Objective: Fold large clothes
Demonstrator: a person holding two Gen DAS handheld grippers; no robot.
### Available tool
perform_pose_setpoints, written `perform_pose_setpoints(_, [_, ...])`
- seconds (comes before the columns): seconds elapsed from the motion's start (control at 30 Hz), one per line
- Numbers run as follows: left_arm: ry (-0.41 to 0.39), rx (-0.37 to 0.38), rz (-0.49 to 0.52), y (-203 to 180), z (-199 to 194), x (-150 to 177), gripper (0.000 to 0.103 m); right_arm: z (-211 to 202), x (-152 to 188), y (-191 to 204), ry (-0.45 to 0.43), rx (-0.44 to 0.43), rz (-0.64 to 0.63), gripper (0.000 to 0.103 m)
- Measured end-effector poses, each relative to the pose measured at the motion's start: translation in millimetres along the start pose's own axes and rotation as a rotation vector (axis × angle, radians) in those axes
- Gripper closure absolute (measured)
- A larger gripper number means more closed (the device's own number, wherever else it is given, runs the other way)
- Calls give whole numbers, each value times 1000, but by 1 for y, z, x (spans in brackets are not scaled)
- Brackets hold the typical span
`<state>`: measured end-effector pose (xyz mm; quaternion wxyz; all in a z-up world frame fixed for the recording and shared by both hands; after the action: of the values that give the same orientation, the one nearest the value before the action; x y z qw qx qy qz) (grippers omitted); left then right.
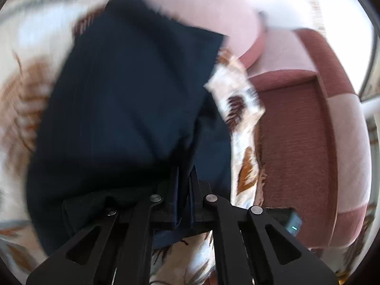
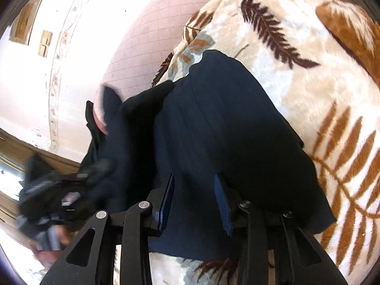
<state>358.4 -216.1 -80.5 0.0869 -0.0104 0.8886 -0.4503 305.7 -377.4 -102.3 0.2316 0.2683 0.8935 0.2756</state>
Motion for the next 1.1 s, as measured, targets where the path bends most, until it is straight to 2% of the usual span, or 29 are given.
perform_pose_setpoints(0.1, [38, -15, -41, 13, 23, 11, 98, -3, -1, -5, 12, -20, 16, 67])
perform_pose_setpoints(0.2, [39, -33, -27, 14, 24, 15, 98, -3, -1, -12, 29, -54, 53, 67])
perform_pose_setpoints(0.3, [39, -65, 27, 6, 16, 18, 94, -4, -1, -14, 31, -67, 71, 67])
perform_pose_setpoints(0.53, [22, -156, 155, -5, -6, 30, 78, -2, -1, -9, 16, -36, 61, 67])
perform_pose_setpoints(0.57, [23, -158, 162, -5, -8, 31, 74, -1, -1, -9, 14, -33, 60, 67])
perform_pose_setpoints(0.7, [33, -160, 177, -6, -16, 37, 70, -1, -5, -7, -2, -29, 68, 67])
perform_pose_setpoints(0.83, [56, -102, 167, -8, -34, 41, 68, -6, -13, 0, -76, -3, 52, 64])
perform_pose_setpoints(0.9, [31, -64, 161, -7, -49, 38, 66, -10, -17, 8, -121, 3, 26, 62])
perform_pose_setpoints(0.93, [-5, -33, 142, -3, -65, 32, 62, -11, -18, 14, -137, 3, 9, 60])
perform_pose_setpoints(1.0, [-68, -18, 111, 7, -86, 20, 58, -10, -17, 25, -152, -5, -20, 56])
perform_pose_setpoints(1.07, [-142, -73, 75, 30, -108, 5, 51, -4, -14, 37, -157, -10, -51, 52])
perform_pose_setpoints(1.1, [-164, -121, 55, 44, -113, 0, 51, 0, -11, 45, -156, -14, -69, 51])
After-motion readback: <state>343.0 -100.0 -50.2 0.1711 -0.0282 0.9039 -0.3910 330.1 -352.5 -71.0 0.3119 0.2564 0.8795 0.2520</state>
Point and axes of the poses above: each gripper's, at about its wrist camera, not at the fingertips, and z roughly the way its jaws point, y to its left, x to its underside, the point moved 8 cm from there along z, roughly the way its jaws point, and after that the axes turned 10 degrees about x, right-handed, at the moved point
